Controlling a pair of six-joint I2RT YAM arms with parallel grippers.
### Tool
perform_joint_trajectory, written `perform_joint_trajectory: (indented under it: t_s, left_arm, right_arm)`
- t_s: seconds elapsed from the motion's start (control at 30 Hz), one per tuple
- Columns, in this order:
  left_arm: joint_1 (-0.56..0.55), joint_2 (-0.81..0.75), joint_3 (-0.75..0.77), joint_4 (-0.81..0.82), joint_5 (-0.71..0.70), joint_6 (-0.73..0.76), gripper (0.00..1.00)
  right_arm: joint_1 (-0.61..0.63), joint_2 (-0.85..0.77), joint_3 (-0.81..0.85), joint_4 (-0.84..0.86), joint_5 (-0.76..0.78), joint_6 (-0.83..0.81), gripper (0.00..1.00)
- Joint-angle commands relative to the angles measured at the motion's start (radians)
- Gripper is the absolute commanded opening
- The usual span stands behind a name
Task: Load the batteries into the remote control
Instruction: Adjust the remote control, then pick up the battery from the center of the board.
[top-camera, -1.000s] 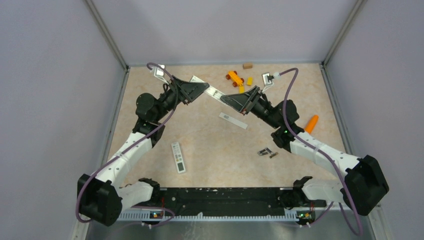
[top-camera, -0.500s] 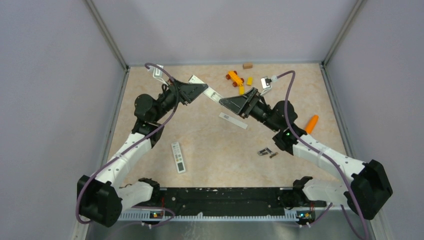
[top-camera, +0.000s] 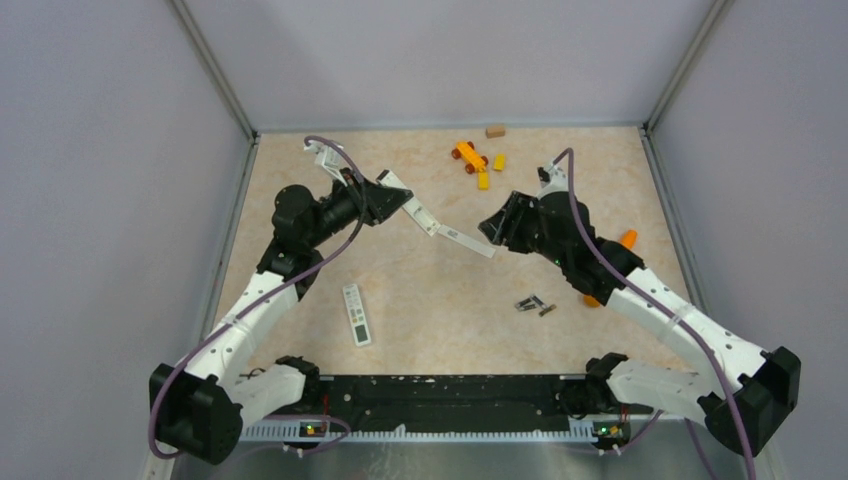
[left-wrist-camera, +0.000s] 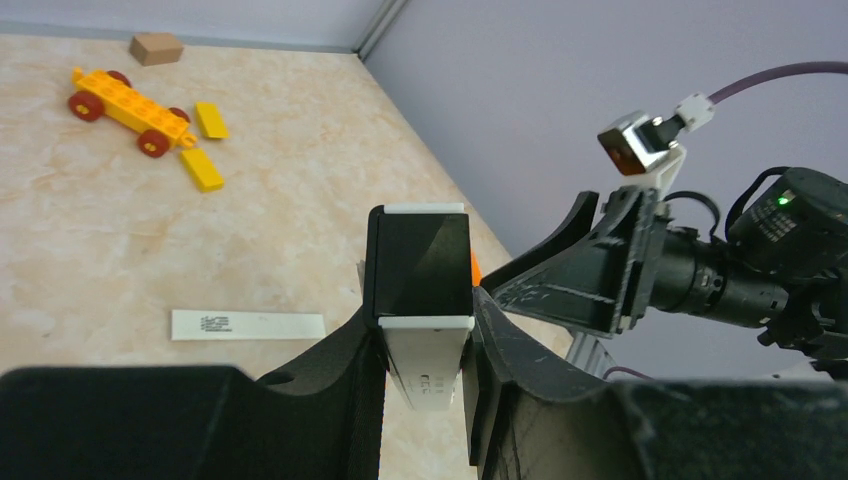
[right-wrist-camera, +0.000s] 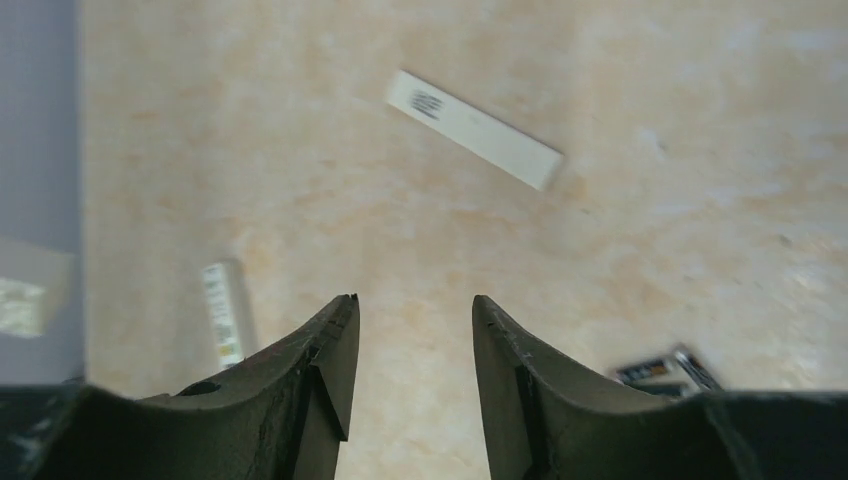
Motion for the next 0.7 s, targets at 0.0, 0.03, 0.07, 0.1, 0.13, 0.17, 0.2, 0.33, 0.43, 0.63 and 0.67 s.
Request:
perform_joint_trajectory:
  t_s: [0.0,0.03,0.07,0.1,0.13,0.17,0.2,0.33,0.43,0.63,0.67]
  left_arm:
    - [0.003,-0.012,-0.014,-0.009,-0.021,0.015,0.0]
    - [0.004,-0.003,-0.021,0.001,-0.015,-0.004,0.0]
    - [0.004,0.007,-0.024,0.008,-0.009,-0.022,0.0]
    - [0.004,0.015,-0.02,0.001,-0.004,-0.044,0.0]
    - [0.003,0.021,-0.013,-0.017,-0.003,-0.054,0.0]
    - [0.004,0.023,-0.005,-0.052,-0.001,-0.057,0.0]
    - [0.004,0.021,0.003,-0.075,0.003,-0.051,0.0]
    - [0.003,-0.001,0.011,-0.13,0.004,-0.005,0.0]
    - [0.003,-0.013,0.001,-0.125,-0.004,0.018,0.0]
    - [0.003,0.005,-0.029,-0.039,0.008,0.006,0.0]
    - [0.004,0.012,-0.033,-0.021,0.013,0.004,0.0]
  right_arm:
    - [-0.047,0.037,-0.028,-0.23,0.126,0.026,0.46]
    - [-0.051,0.044,-0.031,-0.249,0.142,0.042,0.46]
    - [-0.055,0.053,-0.031,-0.275,0.158,0.056,0.46]
    - [-0.059,0.062,-0.031,-0.302,0.171,0.068,0.46]
    - [-0.062,0.072,-0.032,-0.323,0.183,0.077,0.46]
    - [-0.064,0.088,-0.043,-0.34,0.191,0.084,0.46]
    - [-0.068,0.097,-0.057,-0.338,0.186,0.082,0.46]
    - [-0.08,0.114,-0.139,-0.248,0.143,0.026,0.46]
    - [-0.096,0.118,-0.178,-0.208,0.135,-0.046,0.37]
    - [-0.195,0.071,-0.218,-0.269,0.156,-0.071,0.29]
    - [-0.225,0.063,-0.235,-0.264,0.147,-0.065,0.31]
